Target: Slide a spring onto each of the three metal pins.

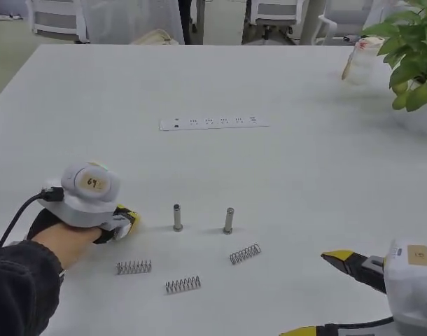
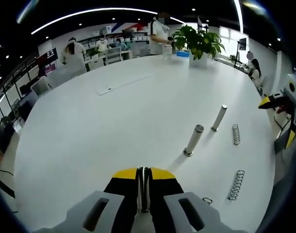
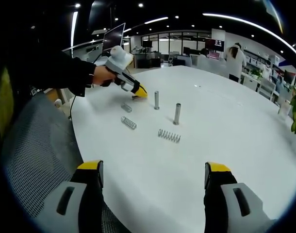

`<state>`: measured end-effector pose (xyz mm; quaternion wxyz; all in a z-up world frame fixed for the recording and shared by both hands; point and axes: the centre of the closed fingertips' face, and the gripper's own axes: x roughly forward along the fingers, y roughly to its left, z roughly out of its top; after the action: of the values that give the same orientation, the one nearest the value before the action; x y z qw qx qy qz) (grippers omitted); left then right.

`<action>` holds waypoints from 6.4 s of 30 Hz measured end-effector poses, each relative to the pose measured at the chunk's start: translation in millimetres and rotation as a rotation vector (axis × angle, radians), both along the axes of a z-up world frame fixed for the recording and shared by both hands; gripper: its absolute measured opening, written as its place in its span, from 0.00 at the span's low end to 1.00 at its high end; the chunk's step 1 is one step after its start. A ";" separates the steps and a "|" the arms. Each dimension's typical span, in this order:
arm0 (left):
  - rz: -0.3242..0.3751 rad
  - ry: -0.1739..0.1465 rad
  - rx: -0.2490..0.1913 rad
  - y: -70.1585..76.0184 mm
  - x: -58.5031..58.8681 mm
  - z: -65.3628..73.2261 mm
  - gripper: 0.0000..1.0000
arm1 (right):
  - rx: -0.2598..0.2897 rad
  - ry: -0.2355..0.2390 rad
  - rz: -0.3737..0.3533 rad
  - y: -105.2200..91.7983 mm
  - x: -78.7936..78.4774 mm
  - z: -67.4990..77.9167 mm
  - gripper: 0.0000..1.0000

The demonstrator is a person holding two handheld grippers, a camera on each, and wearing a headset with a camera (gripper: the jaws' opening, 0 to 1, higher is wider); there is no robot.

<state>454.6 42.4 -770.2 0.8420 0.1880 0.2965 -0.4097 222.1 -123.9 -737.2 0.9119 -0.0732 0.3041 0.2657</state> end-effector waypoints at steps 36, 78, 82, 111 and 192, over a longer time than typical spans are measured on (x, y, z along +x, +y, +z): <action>0.002 -0.036 -0.049 11.5 -13.8 30.5 0.00 | -0.018 -0.018 0.025 4.6 -0.8 6.2 0.85; 0.011 0.008 -0.119 -4.1 -21.3 32.3 0.00 | -0.029 -0.017 0.025 5.2 -1.7 5.7 0.84; 0.007 0.006 -0.123 -6.5 -22.3 32.7 0.00 | -0.029 -0.017 0.025 4.9 -1.6 5.9 0.84; -0.011 -0.015 -0.170 -7.8 -24.8 42.1 0.18 | -0.032 -0.015 0.029 5.9 -2.0 5.4 0.84; -0.205 0.055 -0.071 28.6 -90.6 -17.1 0.09 | -0.041 0.002 0.038 7.2 -3.6 2.2 0.84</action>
<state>364.0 70.9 -787.3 0.7934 0.1758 0.2840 -0.5088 218.5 -116.7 -735.0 0.9047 -0.0974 0.3090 0.2769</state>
